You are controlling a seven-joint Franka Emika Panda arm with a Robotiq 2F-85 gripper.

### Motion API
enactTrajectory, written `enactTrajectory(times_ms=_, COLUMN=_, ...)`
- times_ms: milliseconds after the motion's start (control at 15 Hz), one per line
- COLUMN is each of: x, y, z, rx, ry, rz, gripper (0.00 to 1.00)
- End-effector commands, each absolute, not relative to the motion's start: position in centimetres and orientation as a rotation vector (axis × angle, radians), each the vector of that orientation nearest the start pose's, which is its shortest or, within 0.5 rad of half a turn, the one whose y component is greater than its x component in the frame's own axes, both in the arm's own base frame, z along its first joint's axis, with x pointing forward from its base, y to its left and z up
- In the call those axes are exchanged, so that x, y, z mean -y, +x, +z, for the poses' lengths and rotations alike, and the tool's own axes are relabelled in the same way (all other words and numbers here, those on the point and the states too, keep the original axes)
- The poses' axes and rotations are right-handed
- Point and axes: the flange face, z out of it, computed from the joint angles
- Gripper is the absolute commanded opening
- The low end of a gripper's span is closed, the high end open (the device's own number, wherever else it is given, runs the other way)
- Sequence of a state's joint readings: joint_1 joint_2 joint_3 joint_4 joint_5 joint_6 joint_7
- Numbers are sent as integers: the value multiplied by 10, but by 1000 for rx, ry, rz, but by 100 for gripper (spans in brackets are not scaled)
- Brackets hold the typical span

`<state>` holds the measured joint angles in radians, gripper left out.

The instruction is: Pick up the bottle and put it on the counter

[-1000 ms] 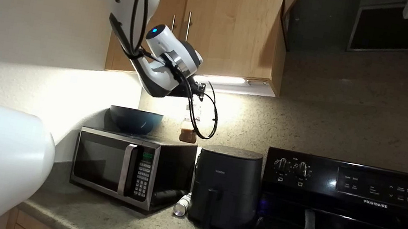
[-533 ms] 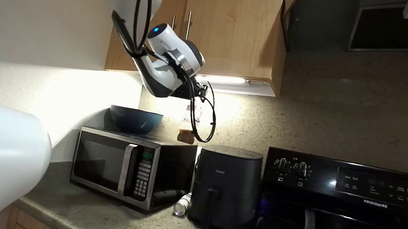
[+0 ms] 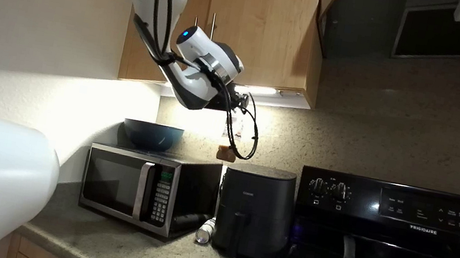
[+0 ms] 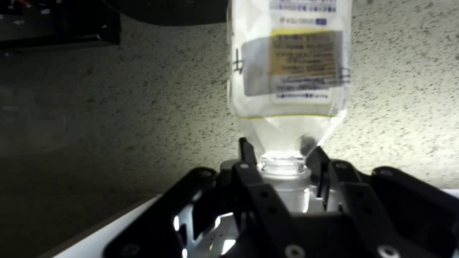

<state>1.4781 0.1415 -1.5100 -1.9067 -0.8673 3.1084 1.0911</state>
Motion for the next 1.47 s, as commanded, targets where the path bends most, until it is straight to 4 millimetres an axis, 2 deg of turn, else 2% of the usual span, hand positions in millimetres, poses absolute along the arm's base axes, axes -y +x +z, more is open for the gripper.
enactTrajectory(times_ms=0, x=-53, y=607, z=615, rx=-389, ry=-2571, rz=-1910, gripper=12)
enactTrajectory(times_ms=267, x=-26, y=610, z=615, rx=-508, ry=-2559, rz=-1905, gripper=12)
enactTrajectory(times_ms=600, x=-11, y=613, z=601, rx=-473, ry=-2533, rz=-1919, gripper=12)
enactTrajectory(times_ms=800, x=-10, y=619, z=596, rx=-423, ry=-2500, rz=-1938, gripper=12)
enactTrajectory(times_ms=1267, x=-22, y=641, z=569, rx=-421, ry=-2490, rz=-1884, gripper=12)
enactTrajectory(times_ms=1400, x=-24, y=648, z=567, rx=-407, ry=-2488, rz=-1888, gripper=12)
